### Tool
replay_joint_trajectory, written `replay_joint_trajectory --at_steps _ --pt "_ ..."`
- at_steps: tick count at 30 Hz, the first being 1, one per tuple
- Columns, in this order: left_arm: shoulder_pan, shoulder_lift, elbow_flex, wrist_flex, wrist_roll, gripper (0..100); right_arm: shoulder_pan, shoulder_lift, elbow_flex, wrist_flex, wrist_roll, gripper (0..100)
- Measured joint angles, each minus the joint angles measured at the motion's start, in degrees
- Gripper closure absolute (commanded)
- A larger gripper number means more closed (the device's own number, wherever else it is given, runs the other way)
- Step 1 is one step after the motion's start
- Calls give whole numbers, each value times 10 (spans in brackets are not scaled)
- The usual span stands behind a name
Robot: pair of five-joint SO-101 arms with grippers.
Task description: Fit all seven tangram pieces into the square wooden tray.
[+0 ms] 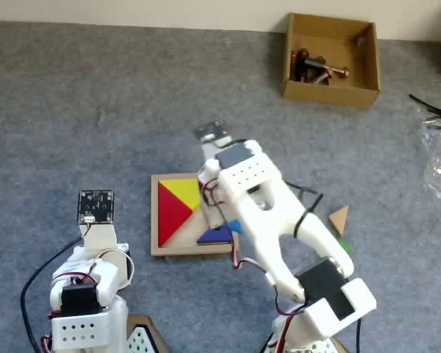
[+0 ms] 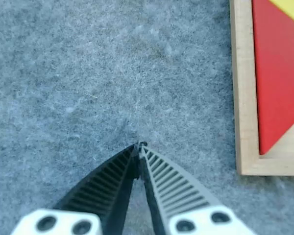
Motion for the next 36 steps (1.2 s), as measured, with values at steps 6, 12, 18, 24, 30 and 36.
replay_joint_trajectory --at_steps 6,12,18,24,30,36 --pt "0 0 0 0 0 995 -61 0 0 -1 -1 992" --pt "0 0 0 0 0 995 -83 0 0 -68 -1 993" --pt "0 0 0 0 0 995 -83 0 0 -87 -3 993" --pt "0 0 0 0 0 995 -83 0 0 -87 -37 993" --pt "0 0 0 0 0 995 -87 0 0 -87 -155 993" --pt "0 0 0 0 0 995 -106 0 11 -93 -186 993"
